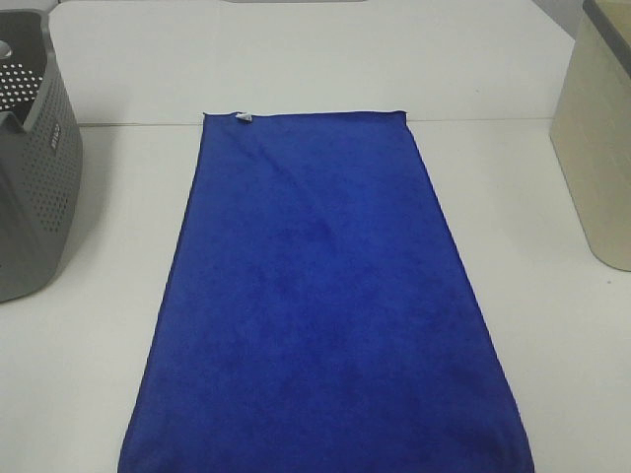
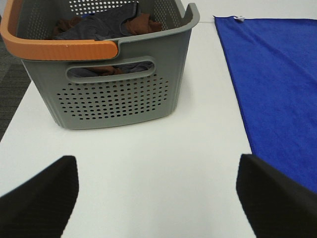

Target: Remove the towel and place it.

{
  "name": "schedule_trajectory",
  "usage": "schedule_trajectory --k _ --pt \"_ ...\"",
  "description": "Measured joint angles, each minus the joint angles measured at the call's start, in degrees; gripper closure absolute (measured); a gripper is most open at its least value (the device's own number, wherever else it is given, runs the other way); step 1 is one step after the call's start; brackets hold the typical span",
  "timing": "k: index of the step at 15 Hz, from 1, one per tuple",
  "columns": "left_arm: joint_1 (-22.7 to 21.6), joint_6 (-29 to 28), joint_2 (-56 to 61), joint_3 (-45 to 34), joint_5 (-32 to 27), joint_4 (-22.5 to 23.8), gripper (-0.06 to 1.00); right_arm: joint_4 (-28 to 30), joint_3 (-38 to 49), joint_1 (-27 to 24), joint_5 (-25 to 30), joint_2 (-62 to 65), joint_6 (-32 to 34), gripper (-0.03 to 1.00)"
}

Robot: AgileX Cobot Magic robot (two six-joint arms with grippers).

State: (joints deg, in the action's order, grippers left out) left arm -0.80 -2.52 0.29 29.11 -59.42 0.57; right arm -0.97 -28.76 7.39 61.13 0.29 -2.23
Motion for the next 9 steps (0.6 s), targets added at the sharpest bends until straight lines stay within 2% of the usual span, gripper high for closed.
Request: schedule_trajectory --k 3,6,9 --pt "0.0 0.0 0.0 0.0 0.0 -0.57 0.14 0.0 0.0 0.0 0.0 0.0 0.06 0.22" --pt "0.11 0.0 0.0 0.0 0.0 -3.27 0.14 0.0 0.0 0.0 0.0 0.0 0.11 0.22" --pt "3.55 0.0 0.0 0.0 0.0 -3.38 0.14 0.0 0.0 0.0 0.0 0.0 0.11 0.22"
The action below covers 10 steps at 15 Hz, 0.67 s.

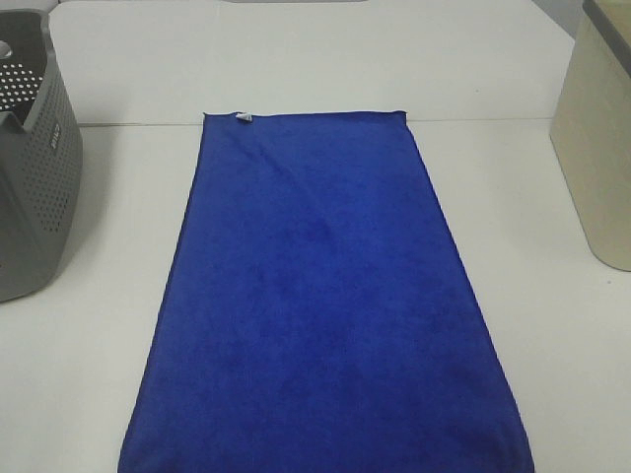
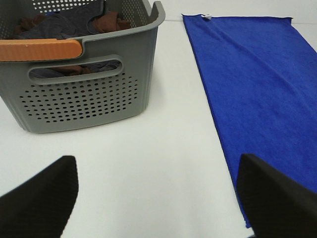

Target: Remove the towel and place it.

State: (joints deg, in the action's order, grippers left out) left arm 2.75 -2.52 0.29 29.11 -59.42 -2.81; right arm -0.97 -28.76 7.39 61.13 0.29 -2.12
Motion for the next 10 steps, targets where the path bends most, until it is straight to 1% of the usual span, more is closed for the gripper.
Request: schedule_trajectory --k 2,10 --pt "0.97 0.0 0.0 0.0 0.0 0.0 0.14 0.0 0.0 0.0 0.0 0.0 0.06 0.22" --pt "1.09 0.0 0.0 0.0 0.0 0.0 0.14 0.0 0.0 0.0 0.0 0.0 0.06 0.22"
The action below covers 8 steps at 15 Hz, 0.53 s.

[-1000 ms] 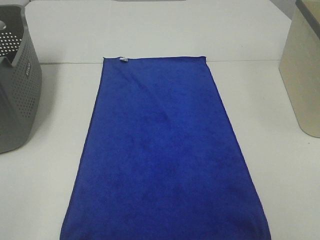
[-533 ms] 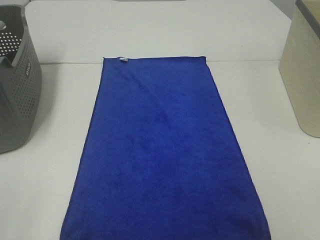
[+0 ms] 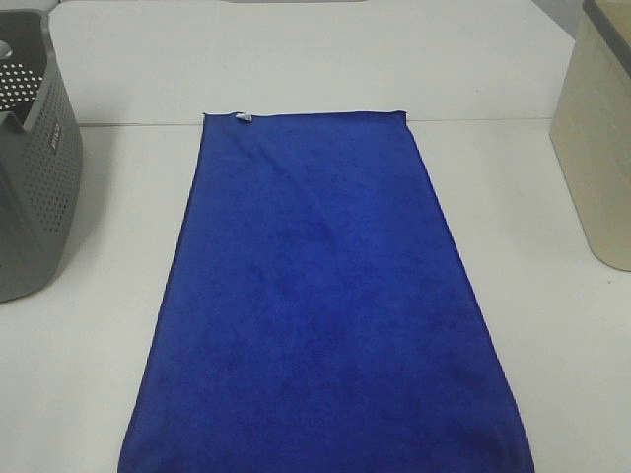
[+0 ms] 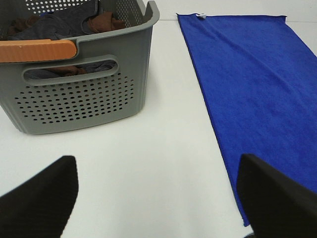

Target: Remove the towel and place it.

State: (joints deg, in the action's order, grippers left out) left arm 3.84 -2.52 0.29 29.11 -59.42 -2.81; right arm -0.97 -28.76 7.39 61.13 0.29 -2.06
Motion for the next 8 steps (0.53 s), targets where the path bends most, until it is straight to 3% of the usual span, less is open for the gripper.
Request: schedule_trajectory --k 8 --pt "0.0 0.0 0.0 0.0 -0.06 0.0 0.14 0.0 0.0 0.0 0.0 0.0 0.0 0.22"
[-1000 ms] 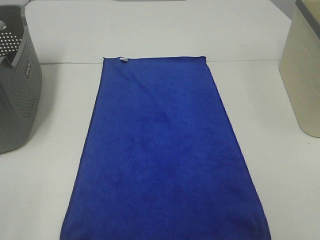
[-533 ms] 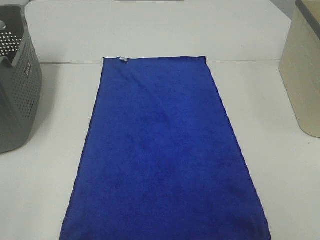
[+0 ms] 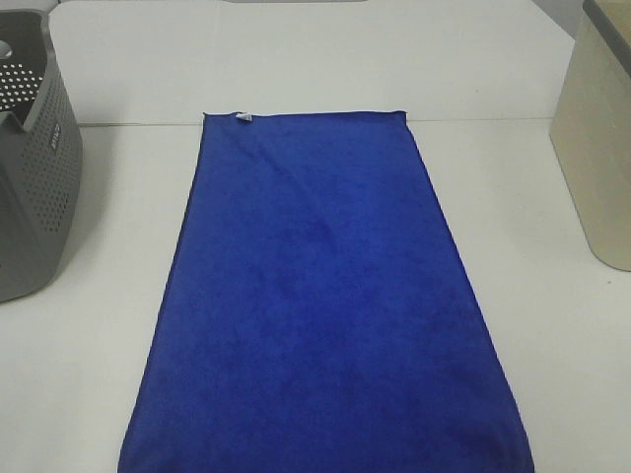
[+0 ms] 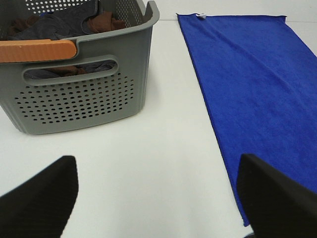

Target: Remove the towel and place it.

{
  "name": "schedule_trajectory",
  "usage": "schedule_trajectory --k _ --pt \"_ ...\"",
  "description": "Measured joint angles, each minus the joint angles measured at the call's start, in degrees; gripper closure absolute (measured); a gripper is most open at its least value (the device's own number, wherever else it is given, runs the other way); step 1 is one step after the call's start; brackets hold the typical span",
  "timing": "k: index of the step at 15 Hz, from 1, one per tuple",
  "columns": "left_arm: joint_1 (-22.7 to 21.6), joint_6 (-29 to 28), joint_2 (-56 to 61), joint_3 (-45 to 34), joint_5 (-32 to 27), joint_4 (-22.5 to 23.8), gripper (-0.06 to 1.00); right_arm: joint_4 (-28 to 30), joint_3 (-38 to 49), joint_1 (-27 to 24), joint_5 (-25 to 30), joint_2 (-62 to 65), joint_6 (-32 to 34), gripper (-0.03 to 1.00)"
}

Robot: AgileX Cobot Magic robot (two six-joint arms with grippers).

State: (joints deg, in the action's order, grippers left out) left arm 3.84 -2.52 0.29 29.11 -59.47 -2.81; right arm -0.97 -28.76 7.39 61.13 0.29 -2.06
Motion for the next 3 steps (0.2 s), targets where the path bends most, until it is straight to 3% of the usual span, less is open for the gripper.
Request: schedule_trajectory --k 3 --pt "0.0 0.0 0.0 0.0 0.0 0.0 0.14 0.0 0.0 0.0 0.0 0.0 0.0 0.22"
